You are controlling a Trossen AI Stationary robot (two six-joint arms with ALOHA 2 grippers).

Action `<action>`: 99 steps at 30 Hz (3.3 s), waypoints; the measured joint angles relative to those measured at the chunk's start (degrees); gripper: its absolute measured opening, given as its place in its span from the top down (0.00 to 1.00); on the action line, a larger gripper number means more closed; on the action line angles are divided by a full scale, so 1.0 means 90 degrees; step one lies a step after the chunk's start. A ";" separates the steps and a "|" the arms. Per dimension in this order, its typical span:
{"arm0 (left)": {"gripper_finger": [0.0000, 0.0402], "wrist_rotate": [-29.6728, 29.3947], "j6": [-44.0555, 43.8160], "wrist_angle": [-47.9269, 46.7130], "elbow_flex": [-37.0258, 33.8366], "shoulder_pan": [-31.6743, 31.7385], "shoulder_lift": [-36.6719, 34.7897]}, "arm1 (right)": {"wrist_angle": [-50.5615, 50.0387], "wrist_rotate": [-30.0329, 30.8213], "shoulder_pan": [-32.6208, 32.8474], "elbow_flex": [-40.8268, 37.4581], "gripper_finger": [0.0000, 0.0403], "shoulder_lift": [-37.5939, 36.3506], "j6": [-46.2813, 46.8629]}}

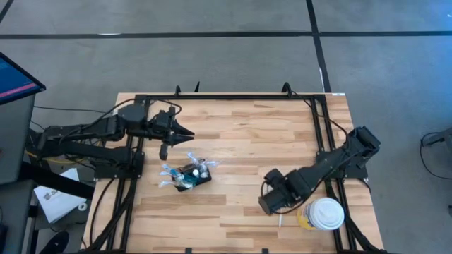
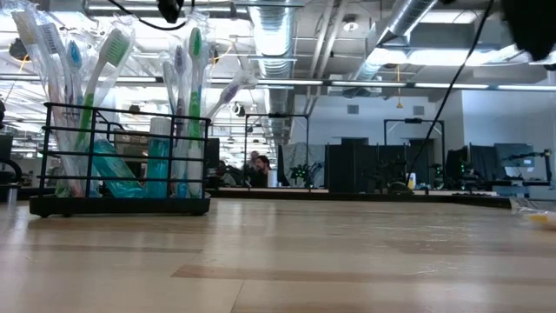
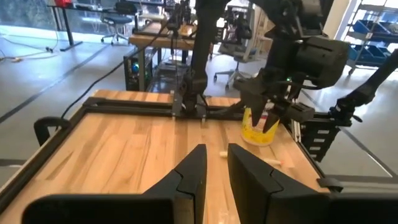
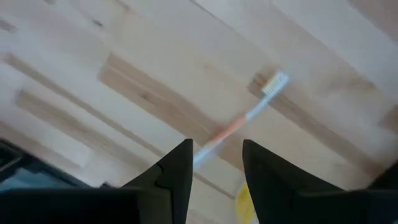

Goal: Pick & Place toothbrushing station
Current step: Put the orange toothbrush into the top left section of the mesh organizer

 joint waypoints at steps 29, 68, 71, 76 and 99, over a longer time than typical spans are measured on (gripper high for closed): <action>0.85 0.0000 0.0289 0.0110 0.0000 0.0000 0.0194 | 0.2012 0.0240 0.0319 -0.2382 0.67 0.0000 0.1365; 0.85 0.0000 0.0287 0.0102 0.0000 -0.0001 0.0194 | 0.2983 -0.0232 0.0441 -0.3290 0.79 0.0000 0.2262; 0.85 0.0000 0.0287 0.0101 0.0000 -0.0002 0.0194 | 0.2986 -0.0224 0.0438 -0.3290 0.84 0.0000 0.2203; 0.85 0.0000 0.0287 0.0099 0.0000 -0.0002 0.0194 | 0.2977 -0.0221 0.0441 -0.3290 0.97 0.0000 0.1775; 0.85 0.0000 0.0287 0.0106 0.0000 0.0000 0.0196 | 0.2266 0.0255 -0.1117 -0.2326 1.00 -0.0109 -0.1462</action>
